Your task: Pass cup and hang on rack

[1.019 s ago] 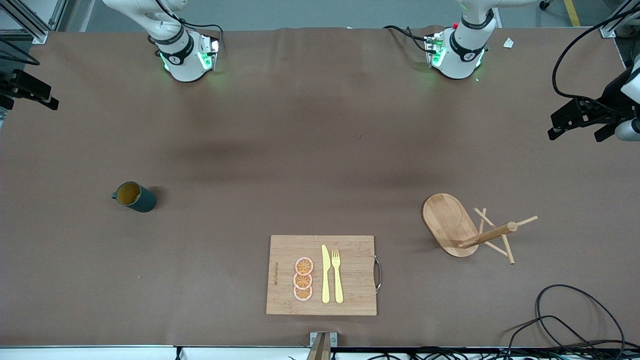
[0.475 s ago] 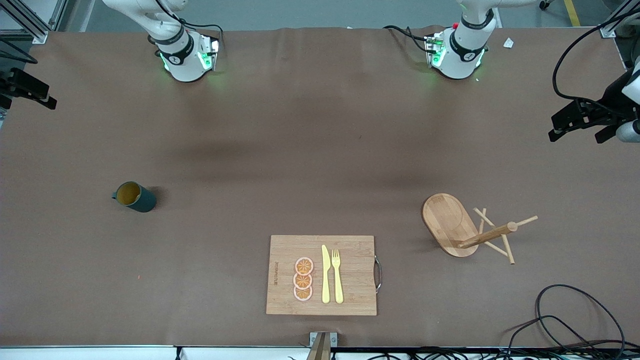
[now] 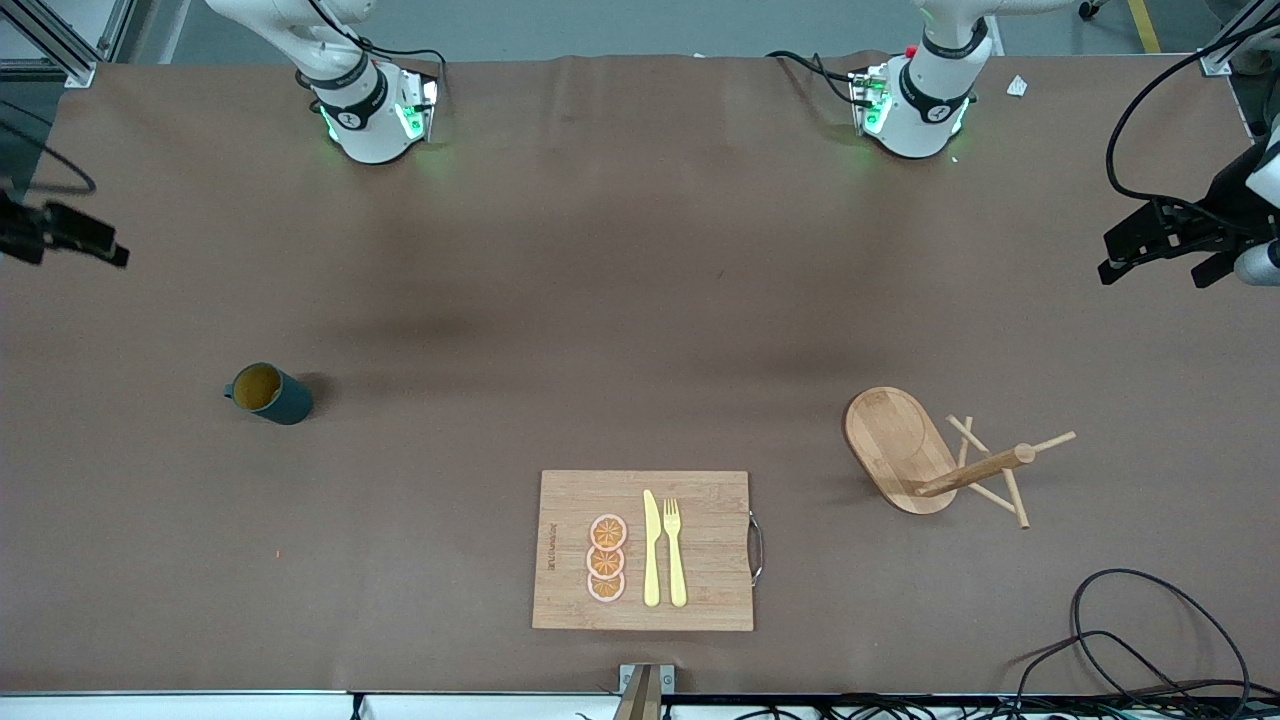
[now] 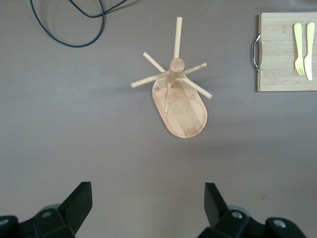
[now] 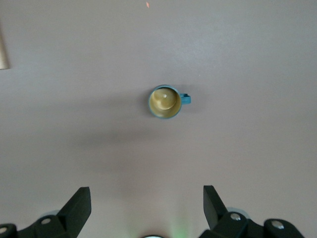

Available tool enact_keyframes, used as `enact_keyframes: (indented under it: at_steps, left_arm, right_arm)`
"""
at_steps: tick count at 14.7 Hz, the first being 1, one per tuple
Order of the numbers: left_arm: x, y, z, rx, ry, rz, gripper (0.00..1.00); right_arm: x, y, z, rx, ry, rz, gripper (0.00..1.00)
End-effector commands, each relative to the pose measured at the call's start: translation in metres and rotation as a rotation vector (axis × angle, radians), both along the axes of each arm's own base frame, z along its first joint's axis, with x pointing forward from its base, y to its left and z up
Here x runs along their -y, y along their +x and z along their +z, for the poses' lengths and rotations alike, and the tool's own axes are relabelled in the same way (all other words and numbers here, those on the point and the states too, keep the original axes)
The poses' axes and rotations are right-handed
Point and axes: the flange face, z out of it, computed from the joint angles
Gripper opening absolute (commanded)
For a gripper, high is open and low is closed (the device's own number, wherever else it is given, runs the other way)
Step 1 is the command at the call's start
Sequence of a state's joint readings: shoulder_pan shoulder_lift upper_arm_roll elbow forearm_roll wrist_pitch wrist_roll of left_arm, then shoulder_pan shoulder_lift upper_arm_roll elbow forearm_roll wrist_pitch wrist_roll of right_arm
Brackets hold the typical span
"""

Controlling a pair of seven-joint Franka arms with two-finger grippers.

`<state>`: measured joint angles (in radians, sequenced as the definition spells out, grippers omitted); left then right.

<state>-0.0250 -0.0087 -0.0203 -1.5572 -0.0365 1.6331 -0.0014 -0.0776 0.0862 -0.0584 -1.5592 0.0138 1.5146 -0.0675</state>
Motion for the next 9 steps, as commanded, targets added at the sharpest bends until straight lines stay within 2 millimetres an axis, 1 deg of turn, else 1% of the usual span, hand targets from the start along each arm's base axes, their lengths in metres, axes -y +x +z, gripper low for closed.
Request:
enact_keyframes:
  at_steps: [1,3,5,6,8,9]
  left_arm:
    - [-0.001,0.004,0.004,0.011,0.003,-0.004,1.0]
    - [-0.001,0.004,0.004,0.011,0.003,-0.005,1.0]
    - [-0.002,0.004,0.004,0.011,0.003,-0.002,1.0]
    - [-0.001,0.004,0.004,0.011,0.003,-0.004,1.0]
    - [-0.002,0.004,0.004,0.011,0.003,-0.002,1.0]
    - [-0.001,0.004,0.004,0.011,0.003,-0.004,1.0]
  right_arm:
    - [0.015,0.032,-0.055,0.0,0.02,0.076,1.0]
    - [0.021,0.053,-0.1,0.013,0.029,0.196,1.0]
    - [0.029,0.062,-0.144,0.014,0.031,0.229,1.0]
    - [0.03,0.063,-0.166,0.025,0.034,0.285,1.0]
    - [0.031,0.051,-0.215,0.035,0.041,0.374,1.0]
    - [0.031,0.046,-0.231,0.042,0.042,0.411,1.0]
